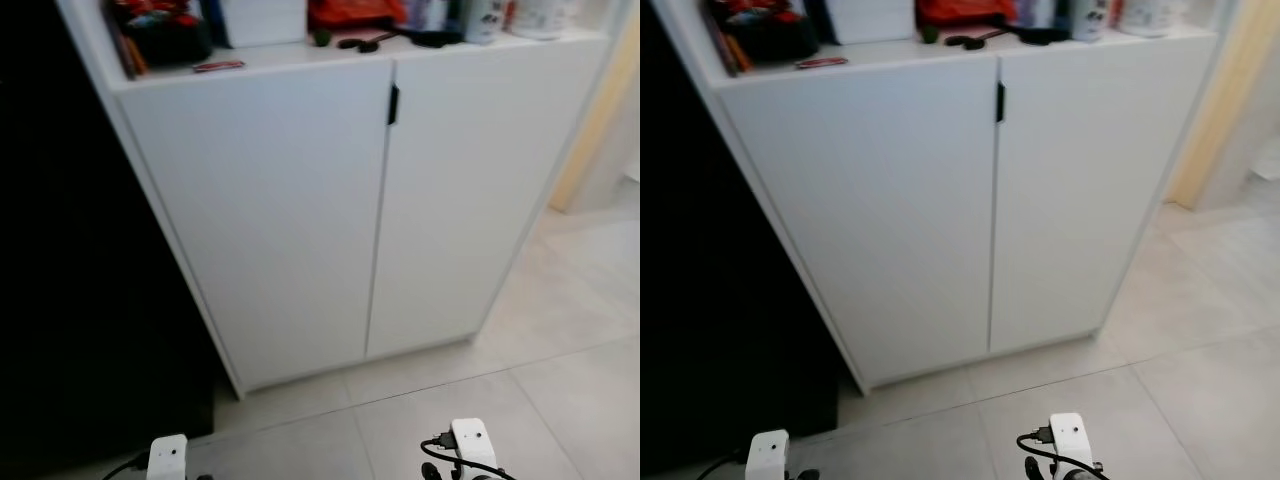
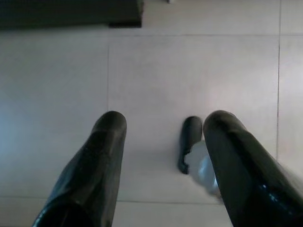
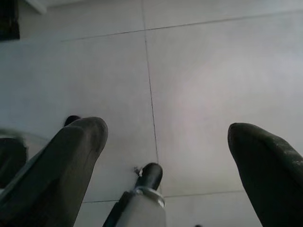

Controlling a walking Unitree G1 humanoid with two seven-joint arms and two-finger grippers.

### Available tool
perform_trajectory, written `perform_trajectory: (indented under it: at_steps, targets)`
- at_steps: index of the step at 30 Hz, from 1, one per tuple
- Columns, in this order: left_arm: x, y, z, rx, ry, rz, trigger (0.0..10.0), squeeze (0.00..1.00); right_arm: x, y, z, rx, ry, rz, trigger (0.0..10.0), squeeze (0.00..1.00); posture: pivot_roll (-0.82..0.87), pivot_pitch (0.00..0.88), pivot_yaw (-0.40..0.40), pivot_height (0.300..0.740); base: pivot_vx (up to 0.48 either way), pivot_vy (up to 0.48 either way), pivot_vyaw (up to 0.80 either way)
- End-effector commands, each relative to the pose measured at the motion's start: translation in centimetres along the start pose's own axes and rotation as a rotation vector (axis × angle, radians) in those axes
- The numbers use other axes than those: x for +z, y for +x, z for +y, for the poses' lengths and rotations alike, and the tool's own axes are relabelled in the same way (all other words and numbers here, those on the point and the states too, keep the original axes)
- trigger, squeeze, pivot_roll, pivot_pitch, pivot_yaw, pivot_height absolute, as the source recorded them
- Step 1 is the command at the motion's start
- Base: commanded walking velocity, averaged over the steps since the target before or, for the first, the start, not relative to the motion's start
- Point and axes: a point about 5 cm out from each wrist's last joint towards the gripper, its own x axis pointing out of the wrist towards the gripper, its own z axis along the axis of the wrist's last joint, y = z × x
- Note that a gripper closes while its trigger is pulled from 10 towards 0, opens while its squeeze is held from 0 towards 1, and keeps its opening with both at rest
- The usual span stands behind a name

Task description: Restocking fridge

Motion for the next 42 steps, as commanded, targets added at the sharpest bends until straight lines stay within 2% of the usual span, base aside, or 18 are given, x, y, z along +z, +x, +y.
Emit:
perform_trajectory:
  at_steps: [1,3,9,13,14,16,20,22,27,42]
  targets:
    - [-0.53,-0.1,0.24,0.01,-0.037,0.012,10.0,0.0,0.88,0.1,0.4,0.028,-0.084,-0.018,10.0,0.0,0.07,0.0,-0.031,0.74,0.0,0.0,0.8]
    - [-0.54,-0.09,0.13,0.008,-0.038,0.013,10.0,0.0,1.11,0.07,0.41,0.053,-0.124,-0.028,10.0,0.0,0.08,0.0,-0.038,0.74,0.0,0.0,0.64]
    - [-0.58,-0.08,0.04,-0.003,0.01,0.023,10.0,0.0,1.25,0.01,0.64,0.086,-0.024,-0.093,10.0,0.0,0.07,0.0,-0.043,0.74,0.0,0.0,0.0]
    - [-0.66,-0.1,0.15,0.004,0.008,0.027,10.0,0.0,0.96,0.03,0.41,0.022,0.063,-0.102,10.0,0.0,0.06,0.0,-0.036,0.74,0.0,0.0,0.0]
    - [-0.66,-0.1,0.18,0.004,0.007,0.028,10.0,0.0,0.78,0.03,0.3,-0.015,0.127,-0.11,10.0,0.0,0.07,0.0,-0.034,0.74,0.0,0.0,0.0]
    - [-0.65,-0.1,0.17,0.003,0.007,0.028,10.0,0.0,0.65,0.03,0.23,-0.039,0.173,-0.113,10.0,0.0,0.07,0.0,-0.033,0.74,0.0,0.0,0.0]
    - [-0.48,-0.07,0.11,-0.003,0.025,0.025,10.0,0.0,0.63,0.03,0.13,-0.055,0.205,-0.112,10.0,0.0,0.07,0.0,-0.04,0.74,0.0,0.0,0.0]
    - [-0.33,-0.04,0.06,-0.006,0.032,0.019,10.0,0.0,0.61,0.05,0.07,-0.055,0.193,-0.088,10.0,0.0,0.07,0.0,-0.04,0.74,0.0,0.0,0.0]
    - [-0.14,-0.01,0.08,-0.01,0.049,0.018,10.0,0.0,0.63,0.08,0.11,-0.086,0.269,-0.098,10.0,0.0,0.07,0.0,-0.04,0.74,0.0,0.0,0.0]
    - [0.11,0.06,-0.05,0.0,0.017,0.019,10.0,0.0,1.19,0.09,-0.08,-0.082,0.252,-0.096,10.0,0.0,0.08,0.0,-0.053,0.74,0.0,0.0,0.0]
